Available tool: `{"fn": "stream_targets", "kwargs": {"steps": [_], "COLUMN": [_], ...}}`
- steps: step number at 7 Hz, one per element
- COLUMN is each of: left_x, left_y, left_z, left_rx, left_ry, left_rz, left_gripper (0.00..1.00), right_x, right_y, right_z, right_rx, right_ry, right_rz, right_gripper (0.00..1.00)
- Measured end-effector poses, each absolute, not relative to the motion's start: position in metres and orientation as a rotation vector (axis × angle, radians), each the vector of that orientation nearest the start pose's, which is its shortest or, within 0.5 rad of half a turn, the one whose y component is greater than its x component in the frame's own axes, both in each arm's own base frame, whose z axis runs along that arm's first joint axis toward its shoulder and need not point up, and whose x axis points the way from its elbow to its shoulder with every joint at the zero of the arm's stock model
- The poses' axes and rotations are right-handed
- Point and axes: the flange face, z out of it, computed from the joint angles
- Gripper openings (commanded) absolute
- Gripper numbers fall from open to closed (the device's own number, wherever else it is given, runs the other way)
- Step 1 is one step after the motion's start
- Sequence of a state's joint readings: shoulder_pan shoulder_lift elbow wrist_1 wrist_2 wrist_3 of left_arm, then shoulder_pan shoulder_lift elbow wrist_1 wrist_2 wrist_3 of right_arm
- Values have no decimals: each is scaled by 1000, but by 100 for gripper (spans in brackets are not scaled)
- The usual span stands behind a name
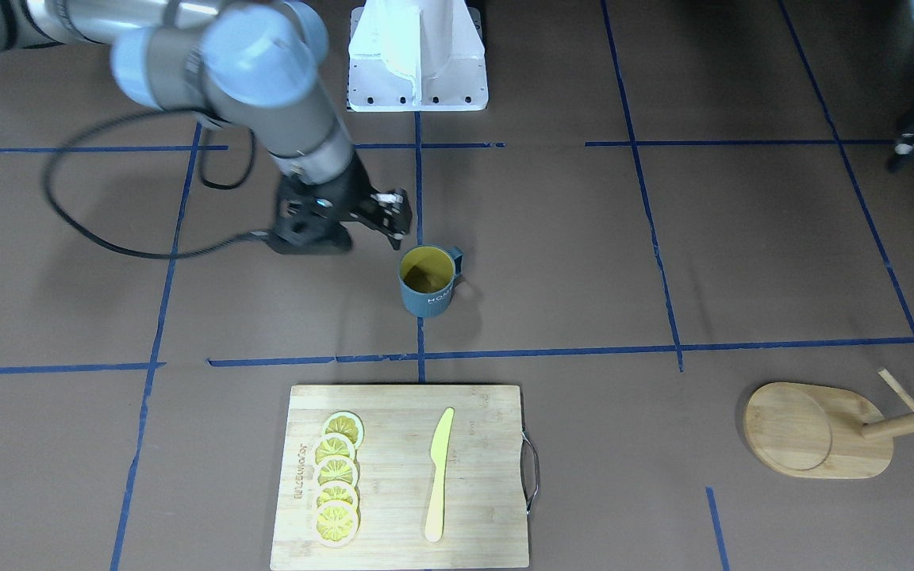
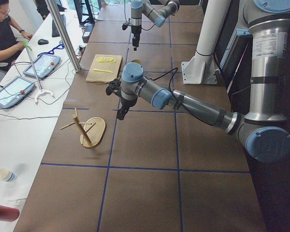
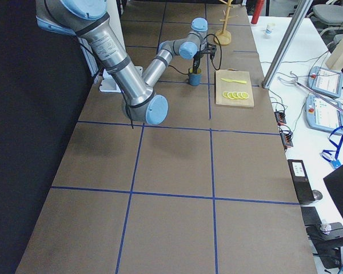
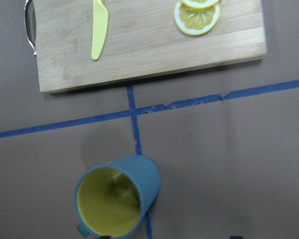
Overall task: Hang cup on storage rack
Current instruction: 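Release the mug and raise the right gripper while the left arm reaches toward the mug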
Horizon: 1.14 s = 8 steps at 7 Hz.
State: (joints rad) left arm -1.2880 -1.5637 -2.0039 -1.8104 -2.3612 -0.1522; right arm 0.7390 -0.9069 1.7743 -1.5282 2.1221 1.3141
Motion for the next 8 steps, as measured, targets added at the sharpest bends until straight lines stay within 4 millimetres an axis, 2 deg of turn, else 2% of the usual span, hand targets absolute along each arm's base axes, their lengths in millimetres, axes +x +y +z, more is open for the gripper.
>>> {"fn": "stream_targets", "kwargs": {"steps": [1,2,3,4,5,6,7,8], "left_x": [141,212,274,328,370,404,434,457], "left_y": [-483,-479,-468,-451,-440,-435,-431,-432], "left_z": [369,327,290,260,250,258,274,286], "left_rx": [498,551,623,709,831,947,1041,1104], "left_ry": [898,889,882,905,941,987,1053,1106], "left_rz": [423,454,480,502,502,483,463,448], "left_gripper": [95,97,99,100,100,100,100,100], "right_x": [-363,-322,-299,-285,-274,-265,-255,-249], "right_y": [-494,-500,-506,-511,-515,-519,-521,-522], "right_z": [192,207,219,231,240,251,266,277], "right_rx": [-29,-21,-5,13,28,42,58,69], "right_ry": [-1041,-1045,-1039,-1027,-1015,-1001,-981,-965], "right_rz": [226,257,267,262,256,249,232,213], "right_gripper": [100,100,100,100,100,100,100,100]}}
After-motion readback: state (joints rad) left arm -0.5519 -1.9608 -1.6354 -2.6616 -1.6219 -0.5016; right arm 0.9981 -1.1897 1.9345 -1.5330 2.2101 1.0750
